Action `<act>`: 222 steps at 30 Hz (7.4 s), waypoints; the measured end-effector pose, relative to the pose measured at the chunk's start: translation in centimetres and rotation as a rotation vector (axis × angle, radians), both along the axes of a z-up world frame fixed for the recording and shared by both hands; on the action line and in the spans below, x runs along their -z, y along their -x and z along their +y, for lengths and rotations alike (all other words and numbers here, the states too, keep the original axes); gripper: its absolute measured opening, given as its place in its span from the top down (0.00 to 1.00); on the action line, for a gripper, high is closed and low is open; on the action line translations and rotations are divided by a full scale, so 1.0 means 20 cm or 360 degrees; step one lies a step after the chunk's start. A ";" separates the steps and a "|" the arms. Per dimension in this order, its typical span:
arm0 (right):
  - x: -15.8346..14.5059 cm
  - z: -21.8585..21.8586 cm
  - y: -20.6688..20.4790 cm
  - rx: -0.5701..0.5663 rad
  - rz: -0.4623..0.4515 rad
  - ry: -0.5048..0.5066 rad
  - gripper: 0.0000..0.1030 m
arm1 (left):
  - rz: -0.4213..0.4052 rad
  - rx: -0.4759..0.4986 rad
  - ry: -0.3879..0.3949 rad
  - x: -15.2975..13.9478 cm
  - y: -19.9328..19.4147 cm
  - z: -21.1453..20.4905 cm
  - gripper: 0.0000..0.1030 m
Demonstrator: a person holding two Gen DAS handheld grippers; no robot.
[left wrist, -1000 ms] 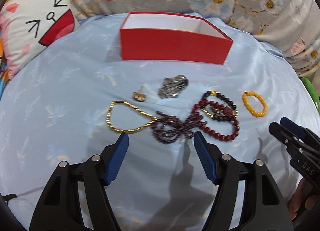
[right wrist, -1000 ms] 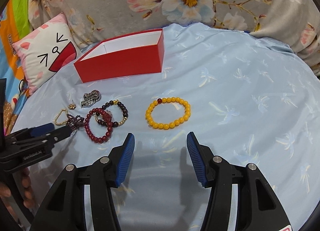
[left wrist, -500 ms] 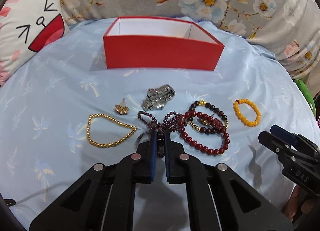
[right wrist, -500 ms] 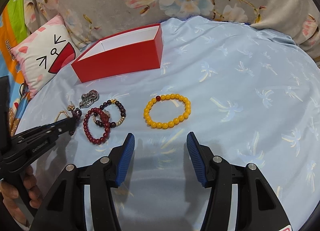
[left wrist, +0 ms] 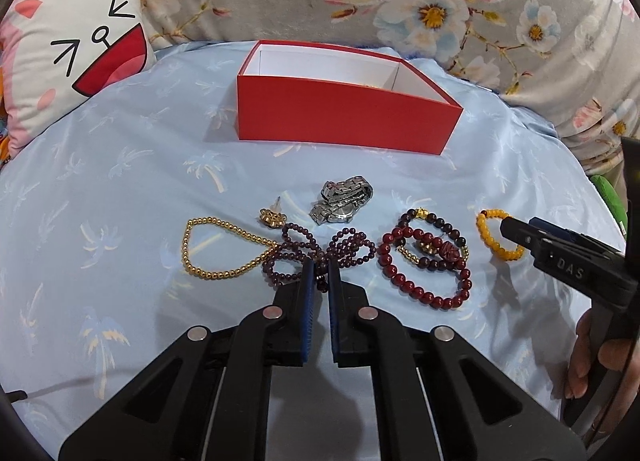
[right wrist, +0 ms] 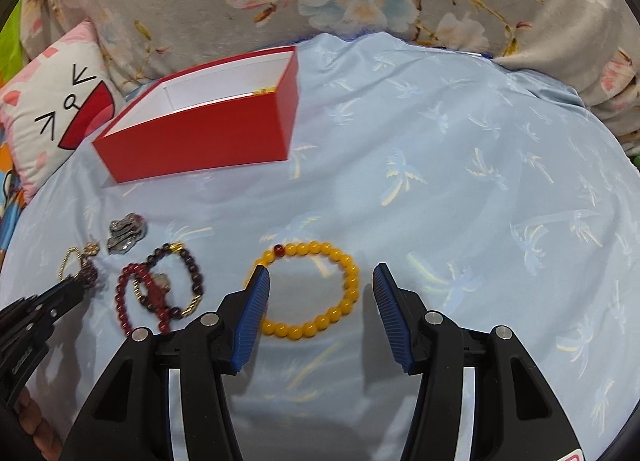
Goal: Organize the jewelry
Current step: 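Grasp the garnet bead strand with the left tool while the right tool grasps the orange bracelet, then carry the garnet strand and orange bracelet with both tools into the red box, then open both tools to release the strand and orange bracelet in the box, then move both tools back toward the dark red bracelets and gold chain, then grasp the gold bead chain with the left tool while the right tool grasps the dark red bracelet, then carry the gold chain and dark red bracelet with both tools into the red box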
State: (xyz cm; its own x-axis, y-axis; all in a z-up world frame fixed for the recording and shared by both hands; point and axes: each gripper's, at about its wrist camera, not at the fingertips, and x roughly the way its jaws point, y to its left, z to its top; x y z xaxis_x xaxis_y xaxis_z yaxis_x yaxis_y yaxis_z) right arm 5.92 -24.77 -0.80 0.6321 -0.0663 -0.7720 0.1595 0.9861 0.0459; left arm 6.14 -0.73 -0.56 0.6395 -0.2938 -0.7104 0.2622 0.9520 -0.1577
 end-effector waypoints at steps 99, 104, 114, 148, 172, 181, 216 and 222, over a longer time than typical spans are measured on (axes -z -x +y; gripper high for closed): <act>-0.29 0.24 -0.97 -0.0219 -0.0146 0.0073 0.93 | -0.0081 -0.0099 -0.0053 -0.26 -1.07 -0.12 0.93; -0.32 0.24 -0.94 -0.0198 -0.0198 0.0084 0.69 | -0.0128 -0.0130 -0.0027 -0.30 -1.04 -0.10 0.82; -0.45 0.27 -0.78 -0.0209 -0.0277 0.0130 0.54 | -0.0184 -0.0118 -0.0033 -0.40 -0.88 -0.06 0.71; -0.09 0.34 0.13 -0.0247 -0.0022 -0.0058 0.59 | 0.0106 -0.0231 -0.0094 0.02 -0.16 0.30 0.72; 0.03 0.47 0.07 -0.0309 0.0029 -0.0013 0.93 | 0.0060 -0.0218 -0.0101 0.05 -0.19 0.28 0.70; 0.02 0.46 0.14 -0.0327 -0.0011 -0.0072 0.93 | 0.0061 -0.0174 -0.0070 0.05 -0.18 0.26 0.70; -0.27 0.40 0.24 -0.0344 -0.0206 -0.0203 0.93 | -0.0113 -0.0037 -0.0125 -0.26 0.04 0.12 0.97; -0.40 0.36 0.24 -0.0340 -0.0292 -0.0208 0.93 | -0.0166 -0.0030 -0.0161 -0.37 0.07 0.07 0.97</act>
